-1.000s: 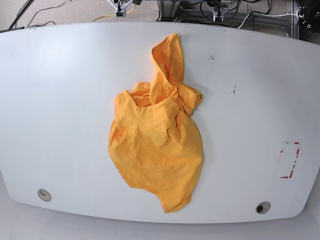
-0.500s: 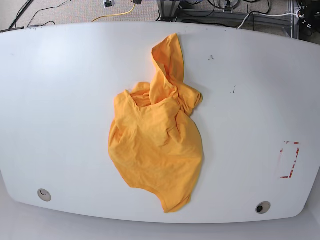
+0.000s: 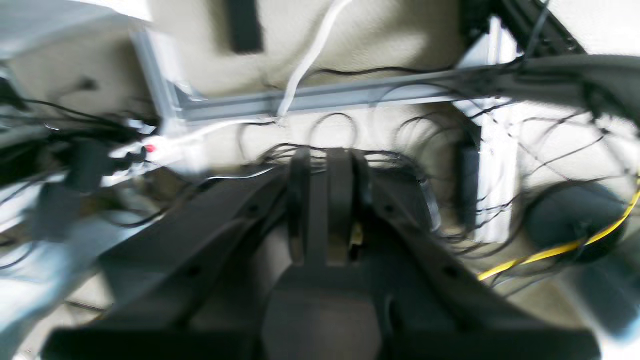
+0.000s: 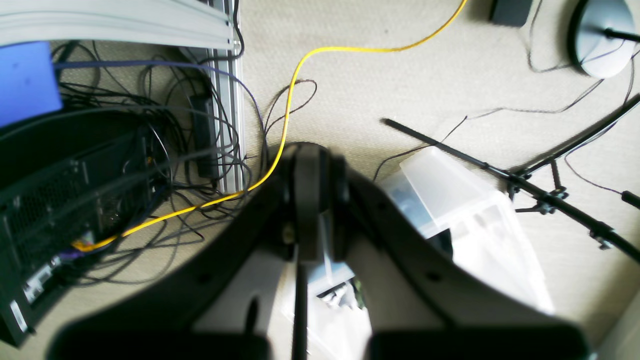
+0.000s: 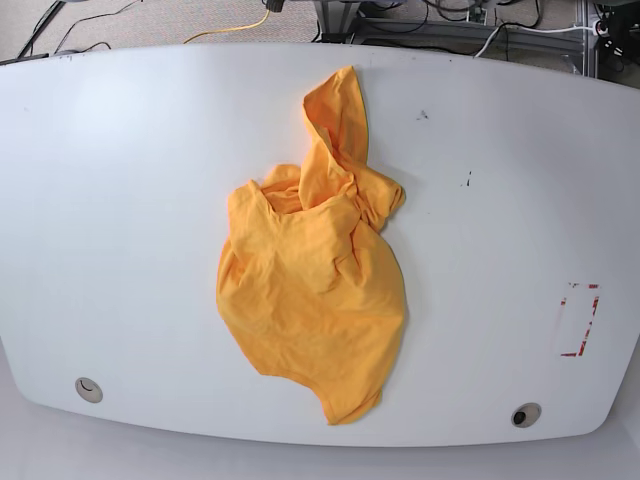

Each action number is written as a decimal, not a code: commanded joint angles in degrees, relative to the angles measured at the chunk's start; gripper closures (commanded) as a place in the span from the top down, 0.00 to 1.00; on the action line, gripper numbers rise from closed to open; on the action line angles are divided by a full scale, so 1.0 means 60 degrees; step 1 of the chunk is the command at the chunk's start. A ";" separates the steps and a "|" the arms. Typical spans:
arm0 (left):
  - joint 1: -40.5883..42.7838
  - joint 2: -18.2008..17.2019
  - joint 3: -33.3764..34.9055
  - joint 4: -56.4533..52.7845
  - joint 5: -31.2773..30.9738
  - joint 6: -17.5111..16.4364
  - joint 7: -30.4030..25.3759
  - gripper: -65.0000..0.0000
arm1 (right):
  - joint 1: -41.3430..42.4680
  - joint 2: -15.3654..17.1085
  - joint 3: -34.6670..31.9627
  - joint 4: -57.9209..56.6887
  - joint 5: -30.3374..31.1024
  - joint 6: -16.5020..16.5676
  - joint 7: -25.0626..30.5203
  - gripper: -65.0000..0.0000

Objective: Layout the t-shirt on the table in an organized manner, then fold the t-shirt properly

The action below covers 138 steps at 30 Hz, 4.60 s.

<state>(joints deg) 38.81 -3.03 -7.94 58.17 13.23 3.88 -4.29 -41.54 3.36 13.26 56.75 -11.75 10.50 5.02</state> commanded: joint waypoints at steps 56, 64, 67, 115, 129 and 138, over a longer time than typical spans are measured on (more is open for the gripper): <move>0.3226 -0.1721 0.0073 0.5785 -0.0741 0.0060 0.0139 0.02 | -0.2887 -0.0232 -0.0183 0.6840 -0.0174 -0.0039 -0.0246 0.02; 0.2839 -0.1686 0.0097 0.5785 -0.0778 0.0073 0.0021 0.03 | -0.2725 -0.0215 -0.0158 0.6843 -0.0147 -0.0064 -0.0267 0.02; 0.2730 -0.1670 0.0118 0.5761 -0.0779 0.0067 -0.0002 0.03 | -0.2651 -0.0211 -0.0153 0.6858 -0.0140 -0.0070 -0.0279 0.02; 0.1232 -0.1730 0.2123 0.7191 -0.1173 -0.0068 -0.0083 0.04 | -0.1084 -0.0010 -0.0078 0.7164 -0.0408 0.0191 -0.1532 0.04; 0.1232 -0.1730 0.2123 0.7191 -0.1173 -0.0068 -0.0083 0.04 | -0.1553 -0.0083 -0.0078 0.7208 -0.0394 0.0191 -0.1503 0.04; 0.1232 -0.1730 0.2123 0.7191 -0.1173 -0.0068 -0.0083 0.04 | -0.1978 -0.0098 -0.0092 0.7296 -0.0394 0.0191 -0.1488 0.04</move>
<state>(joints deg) 45.67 -13.08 4.89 100.49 5.98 3.18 -3.31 -52.23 2.70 12.53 99.61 -14.59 11.99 -4.73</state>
